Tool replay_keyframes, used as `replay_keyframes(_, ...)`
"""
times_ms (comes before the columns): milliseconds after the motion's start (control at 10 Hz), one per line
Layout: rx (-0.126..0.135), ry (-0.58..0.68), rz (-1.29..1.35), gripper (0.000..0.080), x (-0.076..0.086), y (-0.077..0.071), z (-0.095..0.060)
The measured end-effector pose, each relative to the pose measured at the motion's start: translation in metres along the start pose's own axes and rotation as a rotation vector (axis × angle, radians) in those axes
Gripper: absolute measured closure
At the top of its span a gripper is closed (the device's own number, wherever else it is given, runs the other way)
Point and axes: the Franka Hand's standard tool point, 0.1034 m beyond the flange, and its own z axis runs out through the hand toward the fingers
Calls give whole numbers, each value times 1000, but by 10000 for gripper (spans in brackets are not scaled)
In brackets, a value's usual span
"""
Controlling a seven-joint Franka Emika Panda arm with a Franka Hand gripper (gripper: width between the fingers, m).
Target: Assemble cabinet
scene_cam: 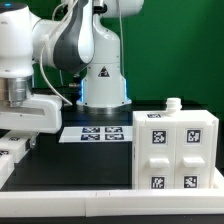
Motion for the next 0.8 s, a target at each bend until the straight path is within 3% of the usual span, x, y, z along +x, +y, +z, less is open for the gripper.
replay_keyframes(200, -10, 16, -16, 245, 4, -7, -1)
replay_keyframes(400, -18, 24, -56, 245, 10, -26, -7)
replay_keyframes(500, -19, 35, -73, 245, 14, -38, -17)
replay_keyframes(800, 33, 38, -86, 245, 22, -84, -60)
